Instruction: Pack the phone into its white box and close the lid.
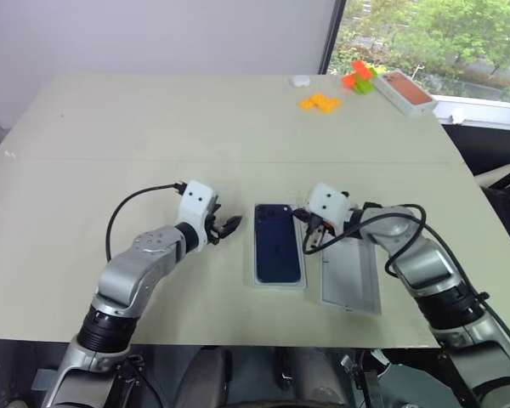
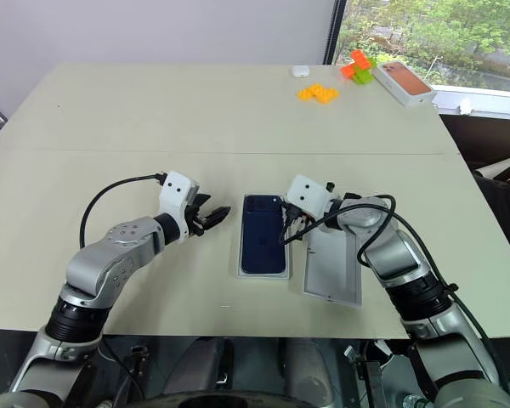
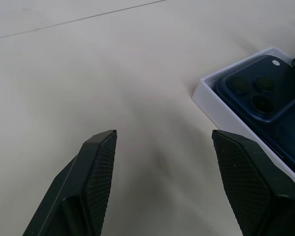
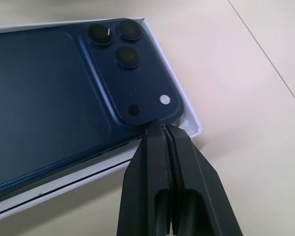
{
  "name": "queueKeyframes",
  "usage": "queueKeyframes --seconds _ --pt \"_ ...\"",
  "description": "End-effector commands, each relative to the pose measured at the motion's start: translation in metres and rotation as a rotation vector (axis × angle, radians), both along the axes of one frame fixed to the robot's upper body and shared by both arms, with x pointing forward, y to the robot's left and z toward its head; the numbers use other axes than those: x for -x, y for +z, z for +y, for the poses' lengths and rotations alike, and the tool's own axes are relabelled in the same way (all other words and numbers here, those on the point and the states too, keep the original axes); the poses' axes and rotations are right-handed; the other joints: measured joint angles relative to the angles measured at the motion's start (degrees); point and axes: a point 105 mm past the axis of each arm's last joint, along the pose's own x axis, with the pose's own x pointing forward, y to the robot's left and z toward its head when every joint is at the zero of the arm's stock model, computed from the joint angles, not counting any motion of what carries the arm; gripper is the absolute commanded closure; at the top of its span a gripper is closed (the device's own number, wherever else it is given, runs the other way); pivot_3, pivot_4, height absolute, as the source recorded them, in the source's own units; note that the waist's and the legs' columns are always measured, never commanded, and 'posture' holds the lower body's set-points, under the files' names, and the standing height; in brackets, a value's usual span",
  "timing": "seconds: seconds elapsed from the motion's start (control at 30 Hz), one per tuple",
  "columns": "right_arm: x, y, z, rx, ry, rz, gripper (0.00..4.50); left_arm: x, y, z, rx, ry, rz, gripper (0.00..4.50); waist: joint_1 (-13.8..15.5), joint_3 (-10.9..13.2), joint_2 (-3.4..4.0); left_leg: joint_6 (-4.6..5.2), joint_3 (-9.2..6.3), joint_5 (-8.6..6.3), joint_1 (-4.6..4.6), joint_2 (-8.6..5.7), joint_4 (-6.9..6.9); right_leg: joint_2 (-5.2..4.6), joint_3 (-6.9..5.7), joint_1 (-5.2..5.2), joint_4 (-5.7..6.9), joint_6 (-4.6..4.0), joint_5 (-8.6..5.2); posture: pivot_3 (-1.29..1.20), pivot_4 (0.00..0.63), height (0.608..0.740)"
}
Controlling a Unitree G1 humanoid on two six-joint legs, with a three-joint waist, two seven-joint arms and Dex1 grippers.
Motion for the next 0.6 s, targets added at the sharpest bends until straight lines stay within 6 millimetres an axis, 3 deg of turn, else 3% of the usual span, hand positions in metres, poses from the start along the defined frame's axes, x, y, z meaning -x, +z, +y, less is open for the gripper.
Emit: queueKeyframes --seconds 0.03,0.2,0.6 --pt "-0.002 0.016 0.003 -0.007 0.014 -0.073 4.43 0.000 0.016 0.002 0.020 0.006 -0.058 1.21 0.0 0.0 0.00 0.00 0.00 0.00 0.00 0.00 0.00 0.00 0.00 0.00 0.01 0.00 0.00 0.00 0.150 0.740" --pt "-0.012 0.033 0.011 -0.057 0.002 -0.128 4.43 -0.003 0.016 0.011 0.024 0.037 -0.061 1.21 -0.2 0.0 0.00 -0.02 0.01 0.01 0.00 0.02 0.02 0.02 0.00 -0.02 0.05 0.00 0.00 0.00 0.150 0.740" --pt "-0.029 0.020 0.022 -0.043 -0.006 -0.114 4.43 -0.001 0.020 0.014 0.064 0.051 -0.072 1.21 0.0 0.0 0.00 -0.02 0.02 0.01 -0.01 -0.02 0.03 -0.05 0.00 -0.06 0.18 -0.01 0.01 0.00 0.150 0.740"
